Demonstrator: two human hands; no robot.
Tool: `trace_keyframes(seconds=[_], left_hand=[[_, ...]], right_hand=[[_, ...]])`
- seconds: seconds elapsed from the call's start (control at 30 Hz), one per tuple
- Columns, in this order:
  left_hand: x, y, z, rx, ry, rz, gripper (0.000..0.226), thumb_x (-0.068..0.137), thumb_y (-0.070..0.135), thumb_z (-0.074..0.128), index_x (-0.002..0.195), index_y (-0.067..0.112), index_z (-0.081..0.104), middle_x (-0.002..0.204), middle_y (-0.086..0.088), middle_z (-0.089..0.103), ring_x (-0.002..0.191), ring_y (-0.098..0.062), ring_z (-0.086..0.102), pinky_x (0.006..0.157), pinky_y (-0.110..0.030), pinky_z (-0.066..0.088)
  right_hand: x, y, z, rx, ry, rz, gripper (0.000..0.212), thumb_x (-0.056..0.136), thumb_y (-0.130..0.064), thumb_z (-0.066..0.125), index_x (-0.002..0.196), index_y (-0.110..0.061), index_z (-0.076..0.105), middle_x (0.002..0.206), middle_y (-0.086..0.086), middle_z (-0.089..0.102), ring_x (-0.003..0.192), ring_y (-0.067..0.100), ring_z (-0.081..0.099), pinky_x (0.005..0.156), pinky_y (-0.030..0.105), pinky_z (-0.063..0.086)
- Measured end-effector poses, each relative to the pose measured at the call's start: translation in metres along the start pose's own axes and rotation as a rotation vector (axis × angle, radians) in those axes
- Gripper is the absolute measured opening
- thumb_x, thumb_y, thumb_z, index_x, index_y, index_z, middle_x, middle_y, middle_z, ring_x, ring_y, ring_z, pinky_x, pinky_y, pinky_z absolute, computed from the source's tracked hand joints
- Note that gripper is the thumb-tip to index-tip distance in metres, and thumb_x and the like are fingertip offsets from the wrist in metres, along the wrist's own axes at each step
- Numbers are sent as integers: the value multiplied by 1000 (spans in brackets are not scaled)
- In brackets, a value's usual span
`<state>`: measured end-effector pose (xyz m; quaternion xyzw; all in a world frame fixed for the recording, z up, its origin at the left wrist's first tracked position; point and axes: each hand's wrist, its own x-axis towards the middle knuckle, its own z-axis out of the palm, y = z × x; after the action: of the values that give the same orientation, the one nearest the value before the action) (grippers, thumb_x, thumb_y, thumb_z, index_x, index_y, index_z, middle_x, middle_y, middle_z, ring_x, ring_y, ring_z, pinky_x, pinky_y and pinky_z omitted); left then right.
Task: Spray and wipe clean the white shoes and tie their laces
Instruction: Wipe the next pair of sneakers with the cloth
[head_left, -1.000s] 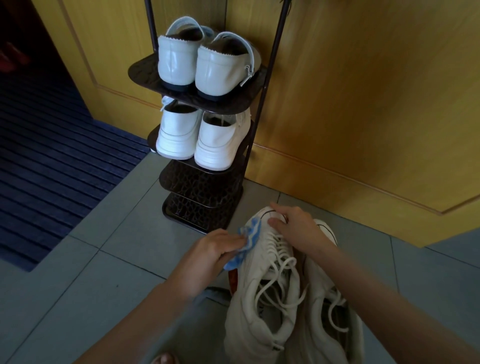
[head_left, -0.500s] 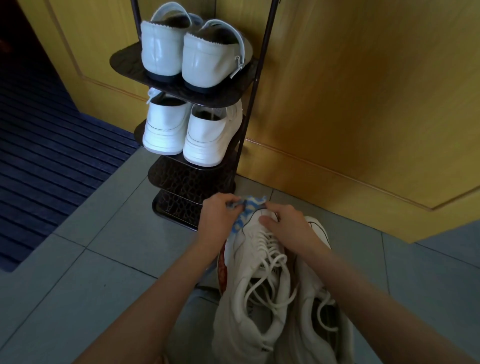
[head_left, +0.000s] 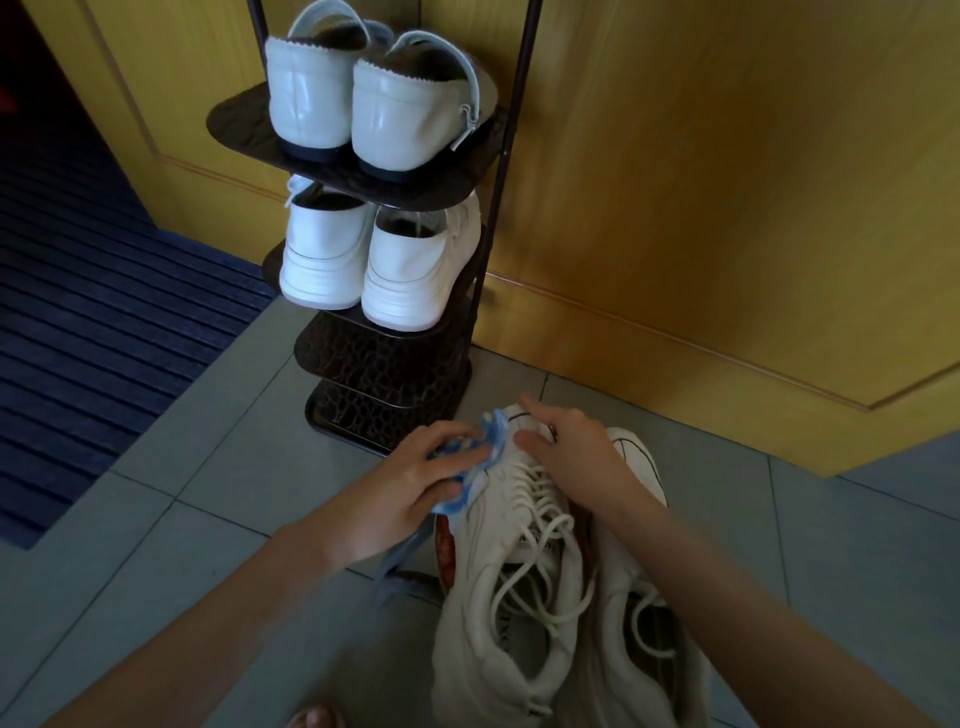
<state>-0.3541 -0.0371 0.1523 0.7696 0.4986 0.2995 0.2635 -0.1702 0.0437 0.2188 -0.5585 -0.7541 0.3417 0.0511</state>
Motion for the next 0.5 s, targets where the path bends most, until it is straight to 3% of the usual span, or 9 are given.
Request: trace_keyframes(seconds=[0.13, 0.23, 0.3, 0.37, 0.43, 0.5], left_hand=[[-7, 4, 2, 123, 44, 64, 39, 91, 8, 55, 129, 18, 56, 123, 2, 41, 103, 5, 37, 84, 4, 27], [-13, 10, 1, 121, 71, 53, 33, 93, 27, 49, 124, 17, 58, 111, 3, 45, 94, 4, 42, 80, 2, 28], [-16, 11, 4, 149, 67, 41, 35, 93, 29, 41, 123, 18, 56, 109, 4, 44, 90, 4, 39, 78, 0, 28], [-13, 9, 9, 214, 95, 77, 38, 92, 26, 37, 123, 16, 56, 110, 2, 43, 90, 0, 41, 79, -3, 30], [-4, 8, 11, 202, 187, -5, 41, 93, 29, 32, 123, 13, 57, 118, 3, 42, 100, -7, 44, 83, -5, 27], [5, -4, 13, 216, 260, -107, 35, 98, 26, 35, 117, 9, 59, 123, -3, 46, 107, -16, 47, 84, -16, 32]], right_hand=[[1, 1, 1, -9, 6, 11, 48, 97, -28, 50, 143, -29, 37, 142, 6, 48, 107, 22, 60, 77, 17, 38], [0, 1, 1, 9, -4, -2, 49, 97, -27, 50, 143, -28, 37, 143, 5, 46, 119, 21, 54, 86, 19, 38], [-1, 1, 2, 10, -10, -4, 48, 97, -27, 50, 143, -29, 38, 136, 7, 54, 119, 24, 54, 92, 24, 41], [0, 1, 2, -10, -12, -1, 47, 97, -27, 50, 142, -30, 38, 125, 9, 62, 105, 28, 61, 86, 30, 47], [2, 2, 0, -14, -22, -4, 47, 96, -27, 50, 142, -29, 39, 121, 10, 64, 93, 25, 64, 79, 28, 46], [2, 2, -1, -13, -26, -14, 47, 96, -27, 51, 142, -28, 40, 130, 7, 59, 110, 21, 59, 87, 24, 42]])
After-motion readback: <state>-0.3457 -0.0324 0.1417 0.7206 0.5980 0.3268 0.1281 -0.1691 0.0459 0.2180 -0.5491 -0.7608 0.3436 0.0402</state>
